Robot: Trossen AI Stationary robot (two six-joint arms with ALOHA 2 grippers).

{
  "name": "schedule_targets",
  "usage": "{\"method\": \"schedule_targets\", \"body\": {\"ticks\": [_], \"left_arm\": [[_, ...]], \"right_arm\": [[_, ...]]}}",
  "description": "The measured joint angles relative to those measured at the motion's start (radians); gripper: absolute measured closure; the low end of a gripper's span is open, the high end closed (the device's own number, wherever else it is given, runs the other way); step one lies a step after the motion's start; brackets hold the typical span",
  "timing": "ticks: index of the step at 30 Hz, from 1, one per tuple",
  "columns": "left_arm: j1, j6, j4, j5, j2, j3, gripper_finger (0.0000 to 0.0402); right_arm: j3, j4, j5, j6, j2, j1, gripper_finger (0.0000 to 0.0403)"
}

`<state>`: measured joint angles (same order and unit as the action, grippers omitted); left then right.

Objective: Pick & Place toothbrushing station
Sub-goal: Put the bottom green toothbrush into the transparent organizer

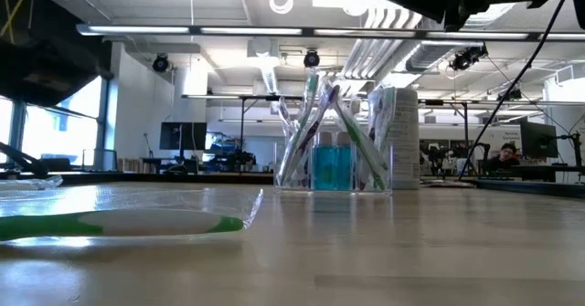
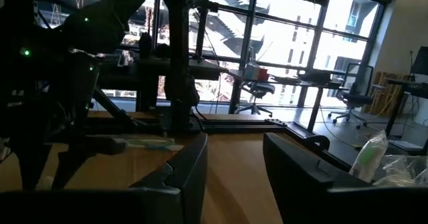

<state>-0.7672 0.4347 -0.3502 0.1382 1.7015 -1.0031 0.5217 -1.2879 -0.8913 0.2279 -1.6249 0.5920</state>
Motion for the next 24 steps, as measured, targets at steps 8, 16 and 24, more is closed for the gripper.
{"method": "schedule_targets", "body": {"ticks": [8,16,24], "left_arm": [[0.001,-0.01,-0.019,-0.023,0.013,0.001,0.025],[0.001,-0.019,-0.071,-0.023,0.002,0.001,0.025],[0.001,-0.067,-0.089,0.029,-0.023,0.001,0.025]], "right_arm": [[0.0,-0.004,0.001,-0.076,0.0,0.006,0.0264],[0.0,-0.001,0.004,-0.076,0.0,0.006,0.0264],[0.0,0.012,0.005,-0.077,0.0,0.006,0.0264]]}}
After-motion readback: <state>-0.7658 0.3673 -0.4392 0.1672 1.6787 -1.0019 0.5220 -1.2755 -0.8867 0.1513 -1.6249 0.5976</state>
